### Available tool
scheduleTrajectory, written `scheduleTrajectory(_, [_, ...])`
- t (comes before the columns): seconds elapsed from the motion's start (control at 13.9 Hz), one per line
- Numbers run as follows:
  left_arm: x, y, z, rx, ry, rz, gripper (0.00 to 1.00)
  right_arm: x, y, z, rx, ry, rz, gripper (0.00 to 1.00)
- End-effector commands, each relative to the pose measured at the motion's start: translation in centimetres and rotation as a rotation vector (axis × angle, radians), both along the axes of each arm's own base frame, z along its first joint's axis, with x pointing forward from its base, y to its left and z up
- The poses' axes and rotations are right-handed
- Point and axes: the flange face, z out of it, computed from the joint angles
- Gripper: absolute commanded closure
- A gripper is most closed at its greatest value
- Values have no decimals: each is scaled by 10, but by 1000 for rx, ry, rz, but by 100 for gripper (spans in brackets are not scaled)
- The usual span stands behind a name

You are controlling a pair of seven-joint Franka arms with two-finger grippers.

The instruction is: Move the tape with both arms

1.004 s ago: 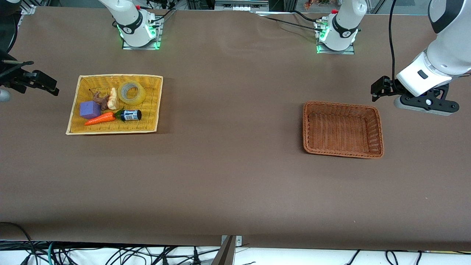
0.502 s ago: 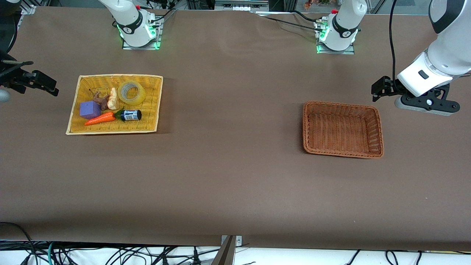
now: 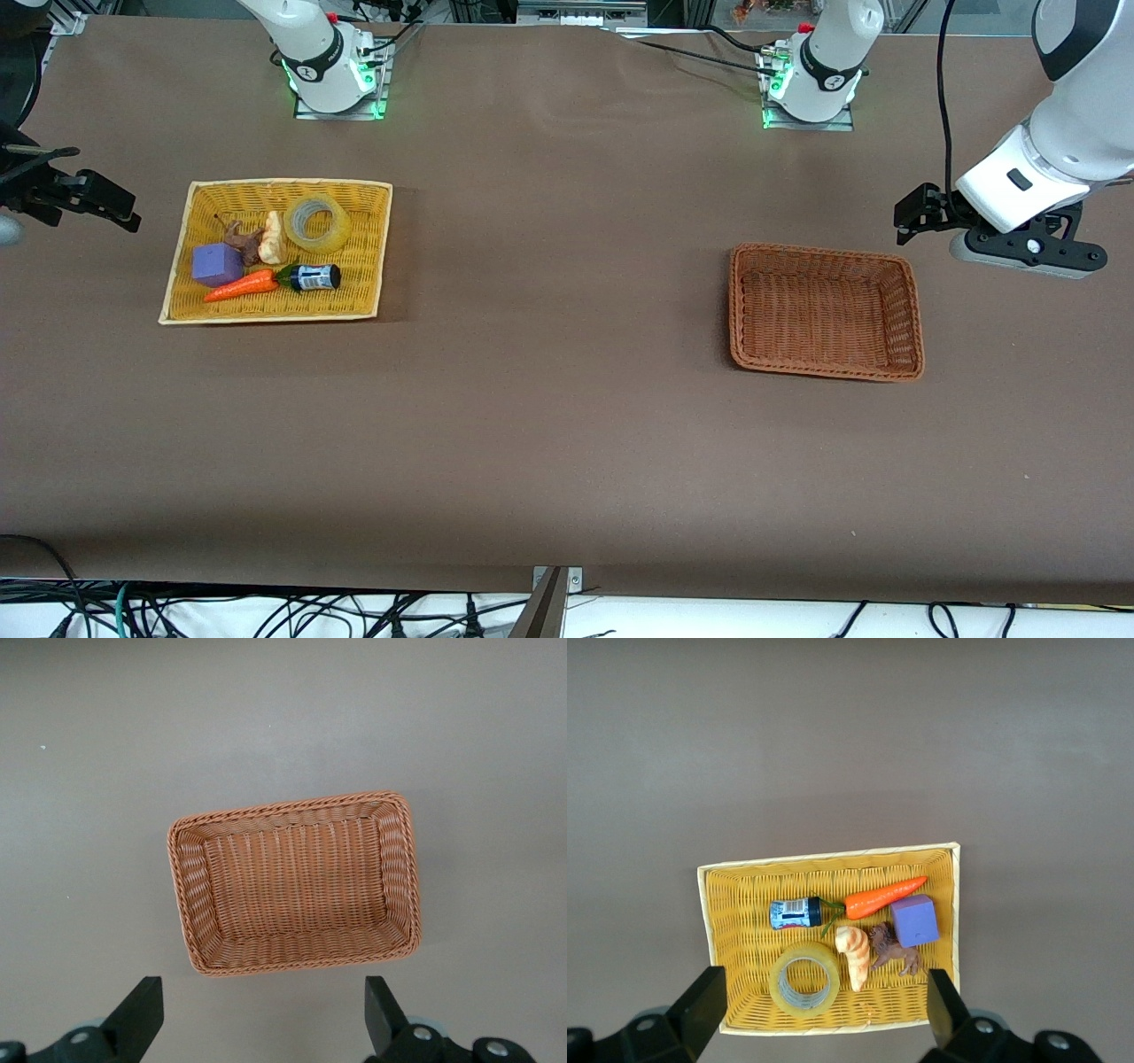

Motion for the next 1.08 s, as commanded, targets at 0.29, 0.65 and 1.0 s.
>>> scheduleTrajectory(0.29, [2, 0, 6, 6, 3, -15, 0, 3, -2, 7, -10, -10, -7, 0])
scheduleTrajectory(0.65, [2, 1, 6, 7, 3, -19, 0, 5, -5, 11, -42, -40, -4, 0])
scheduleTrajectory(1.0, [3, -4, 10, 9, -6, -22, 0, 5, -9, 10, -36, -42, -15, 0])
